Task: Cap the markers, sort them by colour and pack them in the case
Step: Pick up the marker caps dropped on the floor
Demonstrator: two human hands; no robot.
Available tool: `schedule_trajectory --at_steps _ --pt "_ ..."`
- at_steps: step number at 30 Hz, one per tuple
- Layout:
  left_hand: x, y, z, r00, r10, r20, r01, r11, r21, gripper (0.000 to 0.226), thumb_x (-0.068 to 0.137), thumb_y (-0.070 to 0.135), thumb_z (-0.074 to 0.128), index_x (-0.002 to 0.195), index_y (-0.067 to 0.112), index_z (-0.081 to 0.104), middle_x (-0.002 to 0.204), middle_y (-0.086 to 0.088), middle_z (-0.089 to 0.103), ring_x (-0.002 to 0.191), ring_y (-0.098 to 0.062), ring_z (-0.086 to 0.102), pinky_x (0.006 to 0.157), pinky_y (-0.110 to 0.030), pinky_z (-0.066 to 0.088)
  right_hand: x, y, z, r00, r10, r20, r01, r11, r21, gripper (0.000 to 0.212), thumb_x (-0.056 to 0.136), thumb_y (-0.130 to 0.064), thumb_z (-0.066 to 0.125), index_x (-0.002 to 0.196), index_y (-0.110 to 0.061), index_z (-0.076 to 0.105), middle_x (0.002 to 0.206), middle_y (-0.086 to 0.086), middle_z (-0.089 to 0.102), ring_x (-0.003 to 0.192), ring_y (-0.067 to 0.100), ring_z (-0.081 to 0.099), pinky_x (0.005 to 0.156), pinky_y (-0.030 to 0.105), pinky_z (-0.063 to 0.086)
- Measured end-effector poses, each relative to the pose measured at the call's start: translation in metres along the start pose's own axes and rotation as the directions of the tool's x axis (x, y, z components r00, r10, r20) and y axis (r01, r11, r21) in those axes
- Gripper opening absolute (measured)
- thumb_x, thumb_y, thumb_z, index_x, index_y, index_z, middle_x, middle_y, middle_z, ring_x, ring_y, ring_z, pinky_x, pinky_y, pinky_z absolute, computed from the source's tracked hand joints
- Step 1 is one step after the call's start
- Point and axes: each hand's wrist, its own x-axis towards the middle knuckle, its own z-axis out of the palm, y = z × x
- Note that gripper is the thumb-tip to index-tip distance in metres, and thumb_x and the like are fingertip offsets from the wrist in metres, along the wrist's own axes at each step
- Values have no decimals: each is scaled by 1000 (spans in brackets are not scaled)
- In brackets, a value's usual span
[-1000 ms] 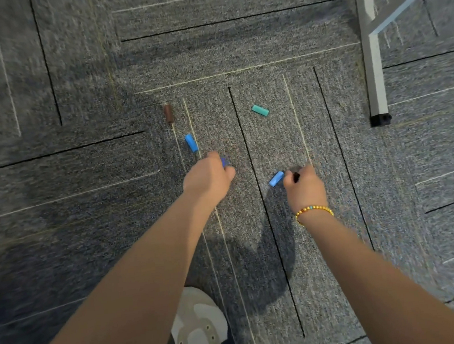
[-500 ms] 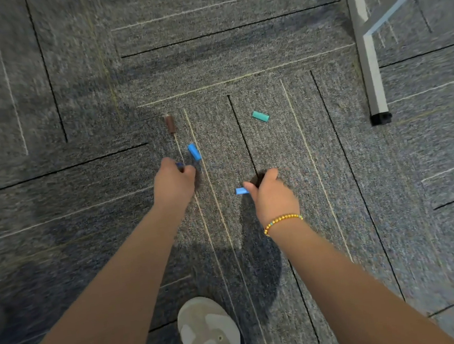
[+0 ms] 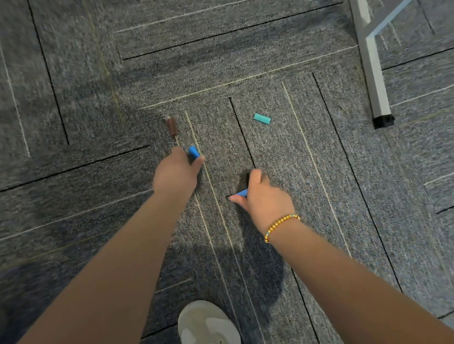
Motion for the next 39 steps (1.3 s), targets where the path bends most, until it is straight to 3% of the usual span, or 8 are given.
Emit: schedule_trajectory --at_steps 5,9,14,19,24,30,34,39 --pt "8 10 -4 999 -16 44 14 998 57 47 96 38 46 127 5 33 71 -5 50 53 -17 48 42 -27 33 4 -5 4 992 -124 -12 123 990 -70 64 94 -51 36 137 -6 21 116 13 51 82 25 65 57 29 43" --pt "15 12 1 998 -7 55 -5 979 202 50 98 14 41 143 3 19 89 -13 59 76 -27 61 59 -35 50 11 -4 2 987 -148 -55 141 984 -111 50 99 -47 29 129 -6 29 106 12 55 78 27 65 54 31 40" --pt "15 10 1 998 24 55 -39 955 294 37 96 12 43 132 5 33 74 -6 49 59 -19 50 46 -29 36 14 -10 5 986 -140 -95 123 978 -167 35 103 -34 24 121 -6 34 99 11 57 74 27 66 47 30 36" --pt "15 4 -14 997 13 80 -38 944 328 14 95 20 47 100 7 45 68 -3 44 54 -14 42 47 -27 34 18 -15 6 997 -74 -5 73 986 -148 20 99 -9 37 118 -5 35 106 14 56 83 28 66 58 32 43" --pt "18 -5 -27 999 35 6 -36 969 246 22 95 28 47 90 6 48 64 -3 44 52 -16 41 46 -26 32 21 -13 -10 998 -55 10 56 998 -28 20 99 -10 40 118 -7 34 104 12 57 77 27 59 59 31 40" --pt "29 -6 -39 985 117 -125 -88 972 218 25 99 27 41 106 5 50 81 -7 51 71 -24 50 60 -34 40 51 1 -49 994 -69 -82 73 997 41 31 95 1 40 124 -5 31 91 10 57 68 25 49 60 33 40" --pt "37 -11 -42 982 110 -151 -87 984 154 30 100 26 38 103 2 55 66 -5 48 57 -21 46 51 -30 37 68 11 -59 985 21 -170 13 981 196 20 99 -6 36 119 -6 37 78 8 58 68 25 56 65 40 54" --pt "42 -13 -46 993 67 -100 -52 988 144 40 100 24 38 135 10 28 67 -3 46 53 -17 45 43 -29 32 87 29 -69 988 100 -115 -87 990 109 35 96 -1 39 129 -8 29 65 5 49 56 21 49 50 33 39"
